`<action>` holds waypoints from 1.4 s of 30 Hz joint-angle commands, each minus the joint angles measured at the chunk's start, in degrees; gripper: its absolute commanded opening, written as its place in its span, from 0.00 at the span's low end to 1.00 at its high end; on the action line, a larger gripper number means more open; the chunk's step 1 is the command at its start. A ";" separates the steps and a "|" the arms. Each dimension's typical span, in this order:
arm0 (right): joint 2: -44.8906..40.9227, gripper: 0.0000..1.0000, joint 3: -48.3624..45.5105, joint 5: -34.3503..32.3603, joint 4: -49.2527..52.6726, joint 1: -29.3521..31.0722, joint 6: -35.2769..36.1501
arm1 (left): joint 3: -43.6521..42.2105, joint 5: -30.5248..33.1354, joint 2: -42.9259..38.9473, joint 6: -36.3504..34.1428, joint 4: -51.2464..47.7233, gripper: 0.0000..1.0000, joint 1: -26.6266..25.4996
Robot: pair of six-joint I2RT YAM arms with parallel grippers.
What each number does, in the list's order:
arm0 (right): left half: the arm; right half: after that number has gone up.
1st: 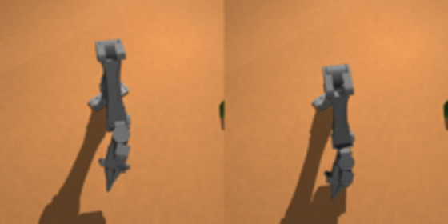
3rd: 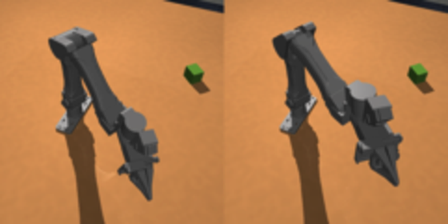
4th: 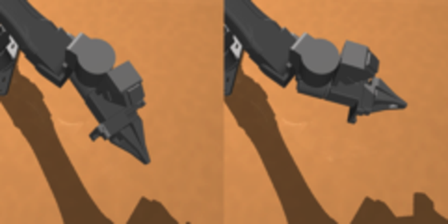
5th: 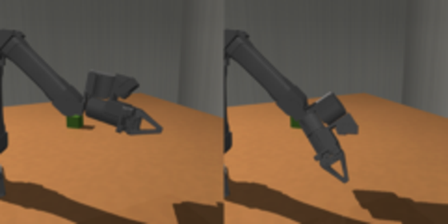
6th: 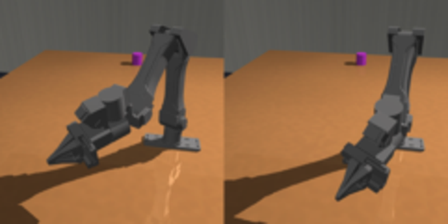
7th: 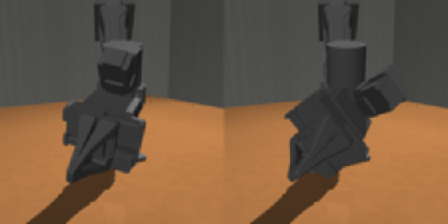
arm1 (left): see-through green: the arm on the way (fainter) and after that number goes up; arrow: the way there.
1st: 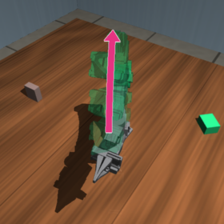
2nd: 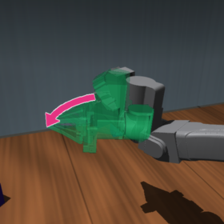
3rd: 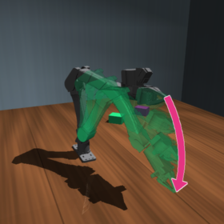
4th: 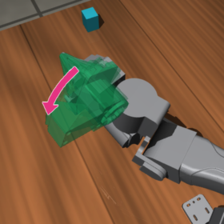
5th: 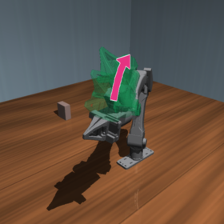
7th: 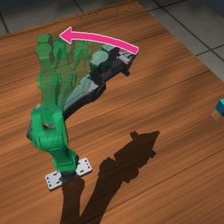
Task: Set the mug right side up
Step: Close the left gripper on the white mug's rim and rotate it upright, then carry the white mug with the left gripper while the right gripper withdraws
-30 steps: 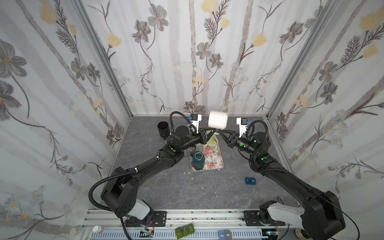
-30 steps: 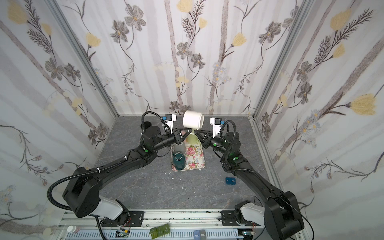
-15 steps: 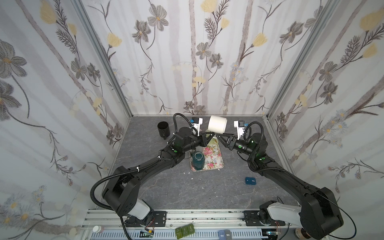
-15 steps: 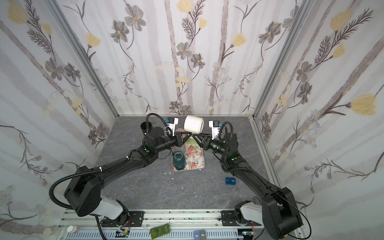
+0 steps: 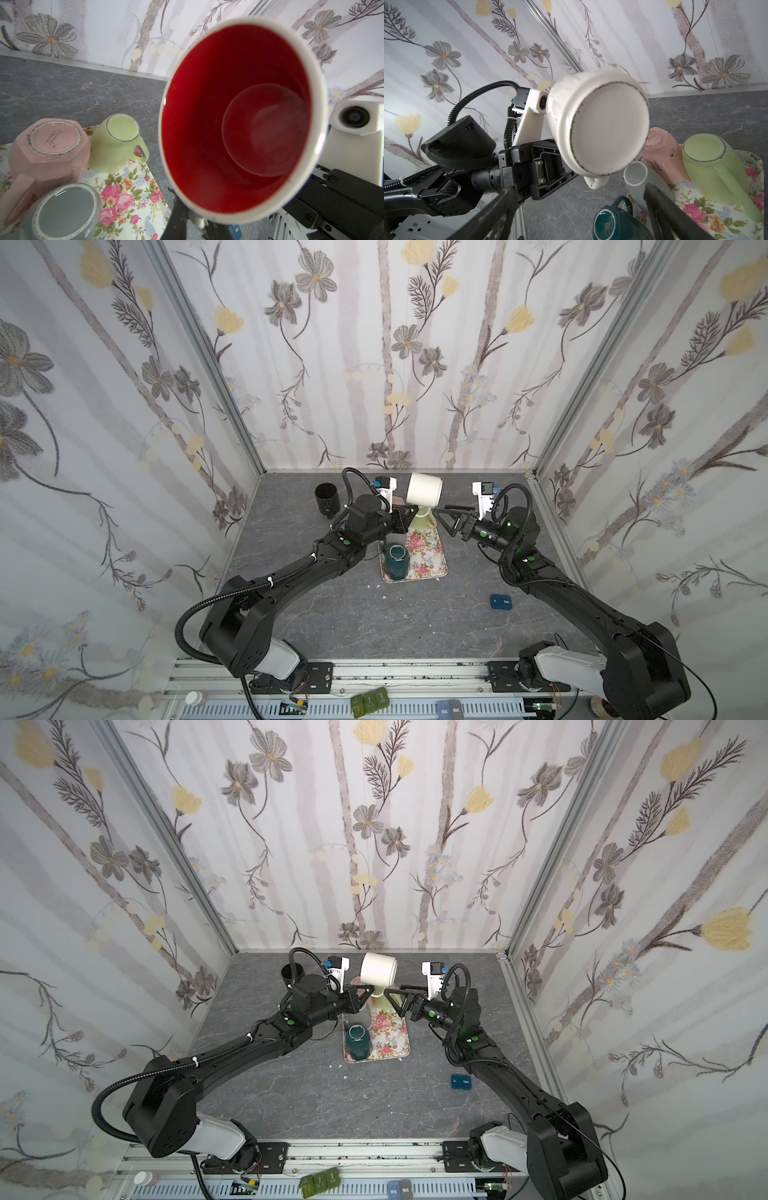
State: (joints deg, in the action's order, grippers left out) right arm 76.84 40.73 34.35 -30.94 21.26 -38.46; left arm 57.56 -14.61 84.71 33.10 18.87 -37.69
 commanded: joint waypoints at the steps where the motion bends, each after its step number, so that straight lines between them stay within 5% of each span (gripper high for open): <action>1: -1.47 0.98 -0.19 -3.48 1.25 -0.17 1.59 | 1.20 0.38 -0.33 -1.02 1.66 0.00 0.74; 21: -14.43 1.00 -2.84 -18.33 15.03 -2.18 14.12 | 1.92 6.68 -5.58 -4.62 -11.59 0.00 8.00; 34: -14.29 1.00 -0.76 -22.94 17.97 -2.71 15.98 | 5.23 32.02 -10.73 -13.45 -29.78 0.00 10.84; 42: -9.86 1.00 4.21 -23.23 21.59 -3.11 15.03 | 1.49 38.14 -14.47 -12.55 -32.10 0.00 17.97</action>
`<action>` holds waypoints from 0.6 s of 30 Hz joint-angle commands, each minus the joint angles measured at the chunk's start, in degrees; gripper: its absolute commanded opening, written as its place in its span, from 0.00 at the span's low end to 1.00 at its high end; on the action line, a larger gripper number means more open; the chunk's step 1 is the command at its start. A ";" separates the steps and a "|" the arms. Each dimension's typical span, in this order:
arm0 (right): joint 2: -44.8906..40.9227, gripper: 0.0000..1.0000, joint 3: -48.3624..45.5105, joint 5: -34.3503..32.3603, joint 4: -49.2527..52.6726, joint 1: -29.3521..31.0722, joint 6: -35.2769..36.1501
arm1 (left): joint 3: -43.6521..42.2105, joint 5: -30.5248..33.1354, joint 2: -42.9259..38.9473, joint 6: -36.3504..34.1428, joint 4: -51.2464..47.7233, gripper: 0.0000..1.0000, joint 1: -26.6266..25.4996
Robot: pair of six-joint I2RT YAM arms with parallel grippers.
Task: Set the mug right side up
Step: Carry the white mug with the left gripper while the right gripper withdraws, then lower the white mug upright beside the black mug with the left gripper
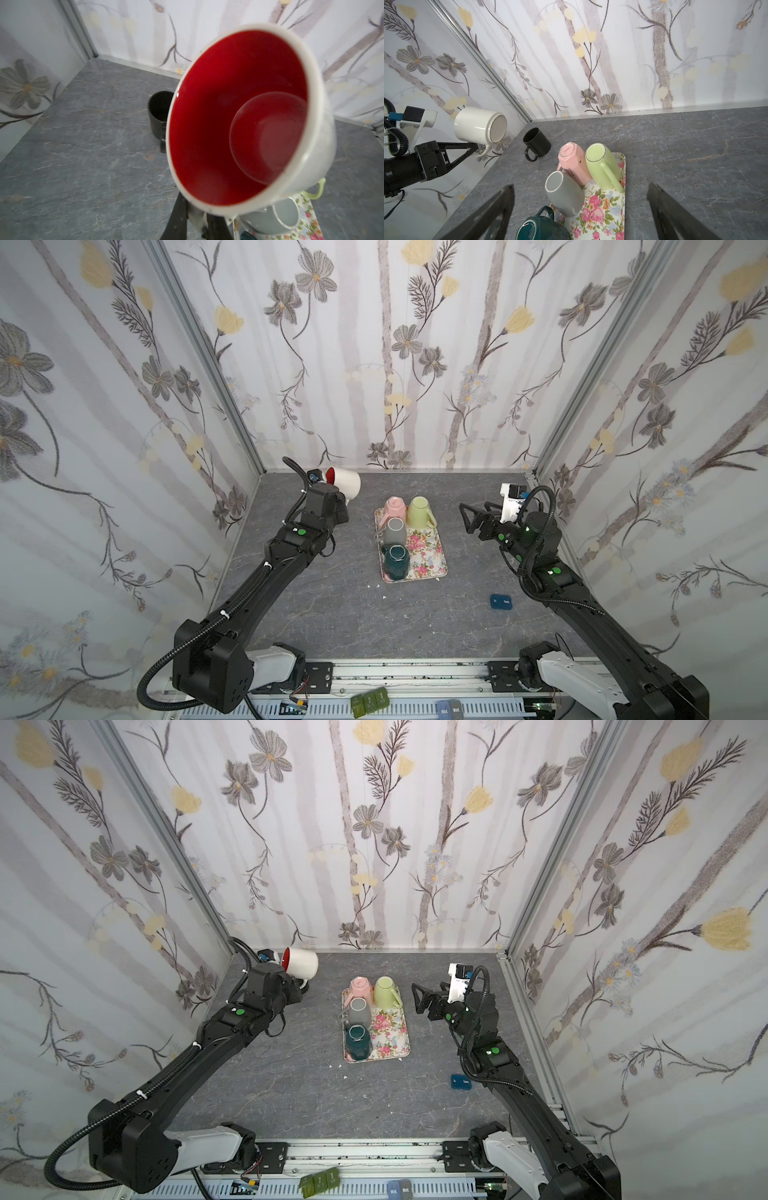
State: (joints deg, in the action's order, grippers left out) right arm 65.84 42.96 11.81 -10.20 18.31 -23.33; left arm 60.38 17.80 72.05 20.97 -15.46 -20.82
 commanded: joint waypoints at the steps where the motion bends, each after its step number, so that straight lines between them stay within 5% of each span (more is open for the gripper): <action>1: 1.70 1.00 2.67 -0.55 1.27 -0.20 -0.51 | -1.98 7.05 -2.00 -1.02 2.65 0.00 1.78; 18: 6.05 1.00 7.98 0.65 5.29 -1.34 -2.31 | 1.21 9.25 9.25 -3.05 2.50 0.00 15.43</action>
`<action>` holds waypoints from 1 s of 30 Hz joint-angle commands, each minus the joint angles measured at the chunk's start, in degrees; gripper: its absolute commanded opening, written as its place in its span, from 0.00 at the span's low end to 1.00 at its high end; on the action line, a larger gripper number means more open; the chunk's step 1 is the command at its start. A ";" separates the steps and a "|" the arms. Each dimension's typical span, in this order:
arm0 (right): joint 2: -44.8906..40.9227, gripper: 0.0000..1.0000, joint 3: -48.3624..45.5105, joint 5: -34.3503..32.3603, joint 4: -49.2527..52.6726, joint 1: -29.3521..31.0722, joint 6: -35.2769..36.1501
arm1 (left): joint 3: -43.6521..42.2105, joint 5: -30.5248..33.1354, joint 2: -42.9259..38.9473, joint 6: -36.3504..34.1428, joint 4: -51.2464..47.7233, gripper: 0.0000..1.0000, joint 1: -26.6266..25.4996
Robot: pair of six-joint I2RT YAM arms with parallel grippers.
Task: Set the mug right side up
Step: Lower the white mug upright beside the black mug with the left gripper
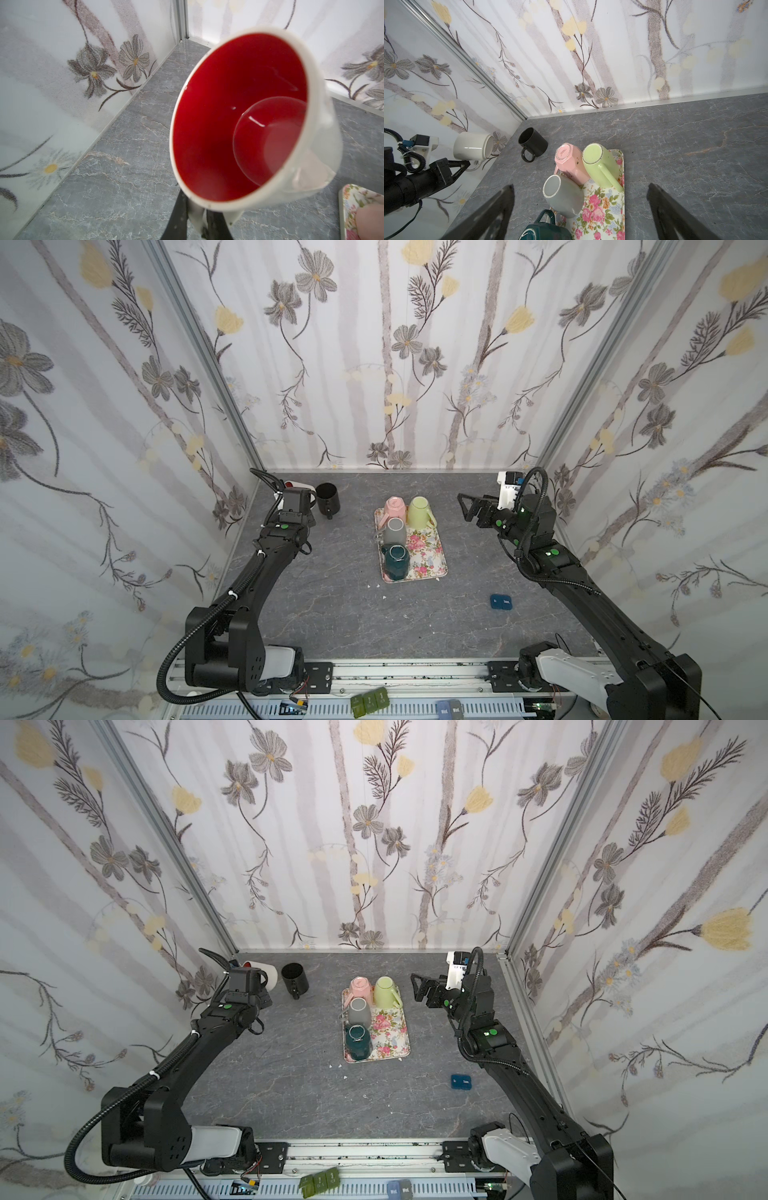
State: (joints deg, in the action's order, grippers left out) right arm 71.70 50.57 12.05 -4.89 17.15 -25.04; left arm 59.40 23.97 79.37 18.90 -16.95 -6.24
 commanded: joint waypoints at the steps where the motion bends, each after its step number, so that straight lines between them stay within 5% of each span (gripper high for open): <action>1: 0.14 1.00 0.24 0.36 -0.01 -0.38 -0.62 | 3.31 3.46 3.36 -1.41 3.44 0.00 1.20; 30: -5.56 1.00 -7.24 1.13 -1.77 -5.71 -0.87 | 20.59 17.87 29.78 -14.03 -3.87 0.00 2.28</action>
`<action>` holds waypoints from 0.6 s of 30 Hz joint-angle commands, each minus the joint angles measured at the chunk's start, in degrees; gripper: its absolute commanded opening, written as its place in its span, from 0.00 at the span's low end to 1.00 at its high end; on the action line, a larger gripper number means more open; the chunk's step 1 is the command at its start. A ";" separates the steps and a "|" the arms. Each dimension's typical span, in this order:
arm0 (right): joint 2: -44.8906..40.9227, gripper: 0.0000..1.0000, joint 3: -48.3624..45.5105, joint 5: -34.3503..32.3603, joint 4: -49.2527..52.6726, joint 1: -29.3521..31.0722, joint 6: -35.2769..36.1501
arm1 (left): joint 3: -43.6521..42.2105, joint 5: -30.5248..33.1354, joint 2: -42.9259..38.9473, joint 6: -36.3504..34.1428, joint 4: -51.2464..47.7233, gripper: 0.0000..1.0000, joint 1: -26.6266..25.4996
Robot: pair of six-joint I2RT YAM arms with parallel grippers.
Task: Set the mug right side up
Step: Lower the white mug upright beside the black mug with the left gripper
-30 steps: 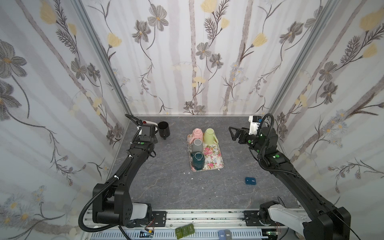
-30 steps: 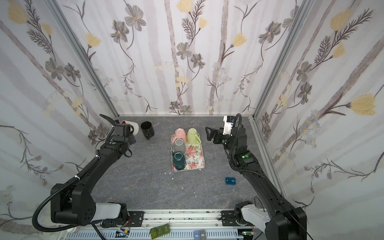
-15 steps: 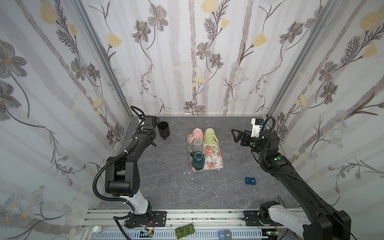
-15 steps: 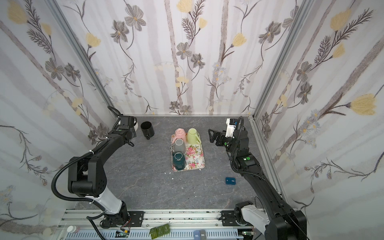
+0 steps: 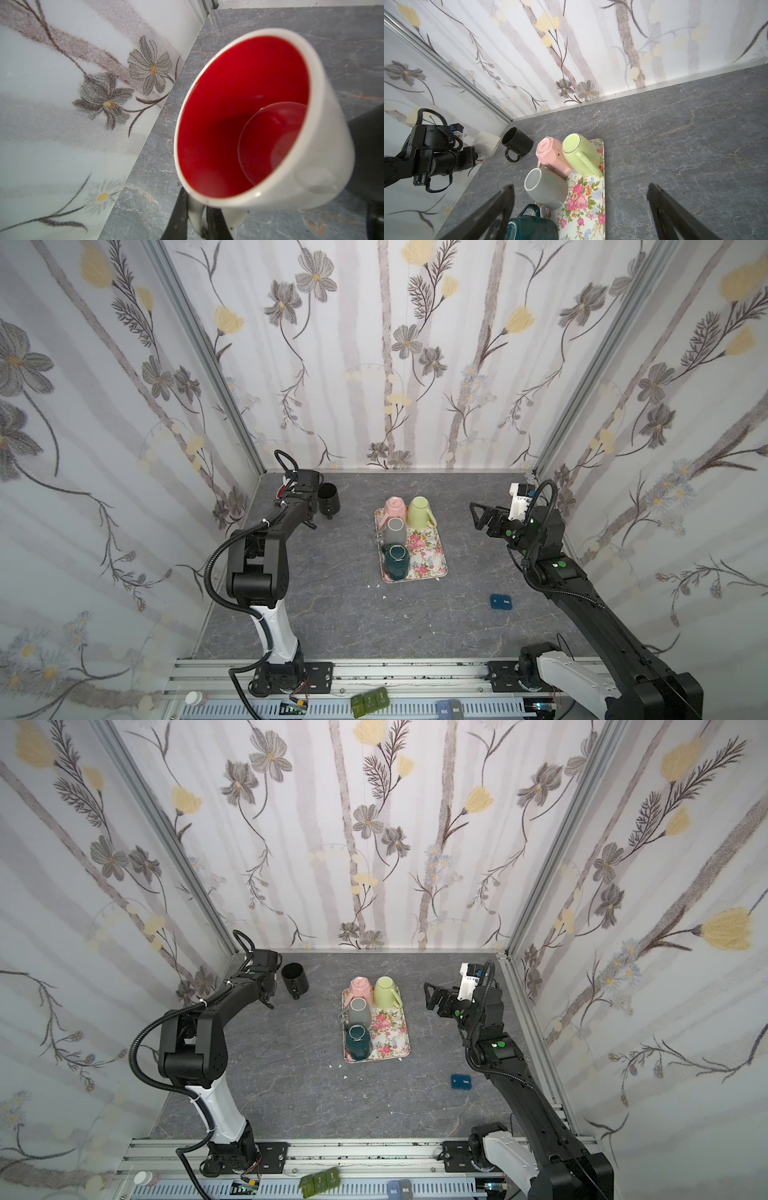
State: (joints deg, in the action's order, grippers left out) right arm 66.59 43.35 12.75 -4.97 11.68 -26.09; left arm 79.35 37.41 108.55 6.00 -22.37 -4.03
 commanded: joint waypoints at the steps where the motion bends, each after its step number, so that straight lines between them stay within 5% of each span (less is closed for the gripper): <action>1: -0.65 1.00 -1.79 0.43 -1.67 -0.43 0.21 | 0.63 4.56 1.04 -1.29 1.58 0.00 0.09; 18: -2.80 1.00 -4.02 0.43 -2.84 -1.31 -0.72 | 1.16 4.54 5.89 -3.09 2.91 0.00 0.06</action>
State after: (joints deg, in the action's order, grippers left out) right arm 63.81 39.38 13.10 -5.43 10.37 -26.52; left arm 80.01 38.89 114.24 3.22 -22.44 -4.01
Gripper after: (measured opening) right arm 0.996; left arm 0.109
